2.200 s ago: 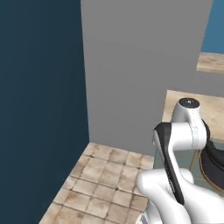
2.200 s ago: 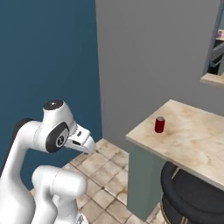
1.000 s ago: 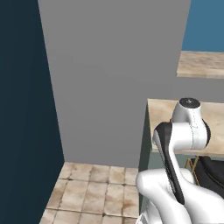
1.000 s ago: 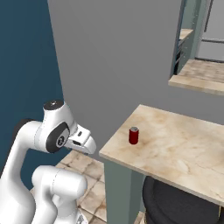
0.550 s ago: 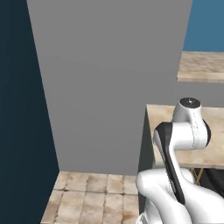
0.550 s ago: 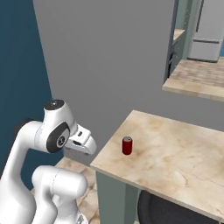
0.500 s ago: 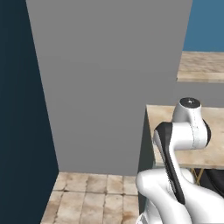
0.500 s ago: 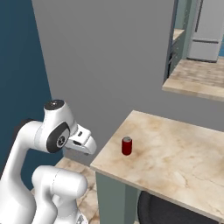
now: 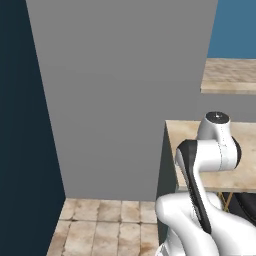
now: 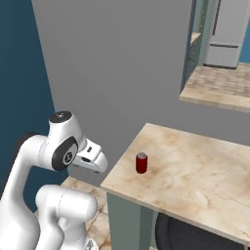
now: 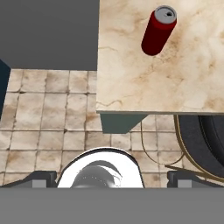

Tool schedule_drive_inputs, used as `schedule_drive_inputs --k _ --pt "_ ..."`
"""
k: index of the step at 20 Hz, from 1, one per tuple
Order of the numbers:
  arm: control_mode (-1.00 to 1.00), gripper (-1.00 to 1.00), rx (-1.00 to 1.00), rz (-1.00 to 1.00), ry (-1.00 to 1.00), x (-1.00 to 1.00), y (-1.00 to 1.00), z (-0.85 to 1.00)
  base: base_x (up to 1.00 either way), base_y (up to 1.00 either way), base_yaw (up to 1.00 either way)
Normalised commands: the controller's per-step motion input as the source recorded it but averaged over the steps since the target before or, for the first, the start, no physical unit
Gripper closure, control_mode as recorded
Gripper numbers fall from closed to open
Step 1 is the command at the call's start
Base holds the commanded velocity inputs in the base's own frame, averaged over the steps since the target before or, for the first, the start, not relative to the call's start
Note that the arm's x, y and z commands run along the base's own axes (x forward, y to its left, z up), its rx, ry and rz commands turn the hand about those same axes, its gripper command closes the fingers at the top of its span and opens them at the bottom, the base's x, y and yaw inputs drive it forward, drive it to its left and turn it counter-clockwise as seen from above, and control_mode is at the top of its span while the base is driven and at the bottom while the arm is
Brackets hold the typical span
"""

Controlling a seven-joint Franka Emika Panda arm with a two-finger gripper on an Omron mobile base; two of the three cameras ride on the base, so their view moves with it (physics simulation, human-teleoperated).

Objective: Four empty soda cans are scattered around the kitchen. Gather all the cans and cluster them next to the stove for recycling.

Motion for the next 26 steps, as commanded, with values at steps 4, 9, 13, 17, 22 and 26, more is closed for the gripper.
schedule_drive_inputs --k 4,9,13,17,22,26 --pt "1.00 -1.00 0.00 0.00 0.00 0.00 0.00 0.00 0.00 0.00 0.00" --pt "1.00 -1.00 0.00 0.00 0.00 0.00 0.00 0.00 0.00 0.00 0.00" --pt "1.00 -1.00 0.00 0.00 0.00 0.00 0.00 0.00 0.00 0.00 0.00" --pt "-1.00 -1.00 0.00 -0.02 0.00 0.00 0.00 0.07 0.00 0.00 0.00" --pt "-1.00 -1.00 0.06 -0.15 0.03 0.04 -0.06 0.36 0.00 0.00 0.00" --pt "-1.00 -1.00 0.10 -0.16 0.13 0.03 -0.08 0.47 0.00 0.00 0.00"
